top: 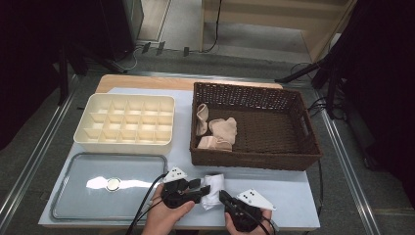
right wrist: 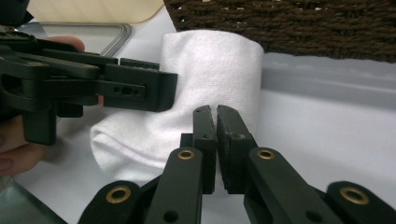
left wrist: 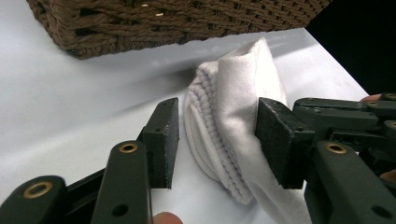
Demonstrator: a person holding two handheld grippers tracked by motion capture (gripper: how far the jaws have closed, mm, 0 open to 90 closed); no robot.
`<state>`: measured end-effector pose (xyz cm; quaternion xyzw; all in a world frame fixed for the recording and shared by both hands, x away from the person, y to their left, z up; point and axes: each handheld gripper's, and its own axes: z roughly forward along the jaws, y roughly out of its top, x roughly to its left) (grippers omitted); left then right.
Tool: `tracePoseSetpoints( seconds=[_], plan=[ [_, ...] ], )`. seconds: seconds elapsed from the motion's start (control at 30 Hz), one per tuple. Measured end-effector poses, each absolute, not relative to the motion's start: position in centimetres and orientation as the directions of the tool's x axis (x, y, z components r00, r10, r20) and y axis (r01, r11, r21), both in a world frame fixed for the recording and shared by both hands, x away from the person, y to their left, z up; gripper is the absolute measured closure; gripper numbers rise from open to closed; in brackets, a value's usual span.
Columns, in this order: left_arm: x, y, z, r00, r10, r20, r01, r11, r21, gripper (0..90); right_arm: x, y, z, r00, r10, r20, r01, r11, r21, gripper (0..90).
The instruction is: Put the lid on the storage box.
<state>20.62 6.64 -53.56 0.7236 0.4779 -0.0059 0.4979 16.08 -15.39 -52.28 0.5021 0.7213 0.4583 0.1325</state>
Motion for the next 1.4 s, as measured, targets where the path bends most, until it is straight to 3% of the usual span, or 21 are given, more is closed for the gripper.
tracePoseSetpoints(
  seconds=[0.17, 0.6, 0.9, 1.07, 1.4],
  plan=[
    [20.4, 6.7, -53.1, 0.543, 0.645, -0.537, 0.713, -0.017, 0.701, 48.3, 16.4, -15.1, -52.8, -0.472, 0.845, 0.252, 0.586, 0.087, 0.806, 87.9],
    [20.8, 5.9, -54.0, 0.529, 0.673, -0.516, 0.725, -0.043, 0.687, 43.1, 16.5, -15.2, -53.0, -0.473, 0.843, 0.257, 0.591, 0.087, 0.802, 90.0],
    [20.9, 5.8, -54.1, 0.527, 0.628, -0.573, 0.750, -0.025, 0.661, 60.0, 16.3, -15.1, -53.2, -0.483, 0.847, 0.223, 0.569, 0.110, 0.815, 90.0],
    [20.8, 5.6, -54.0, 0.546, 0.623, -0.561, 0.733, -0.031, 0.679, 70.0, 16.3, -15.1, -53.3, -0.485, 0.848, 0.214, 0.559, 0.113, 0.821, 90.0],
    [20.2, 5.6, -53.0, 0.599, 0.647, -0.472, 0.668, -0.080, 0.740, 73.3, 16.2, -16.1, -52.7, -0.513, 0.832, 0.210, 0.525, 0.110, 0.844, 89.2]
  ],
)
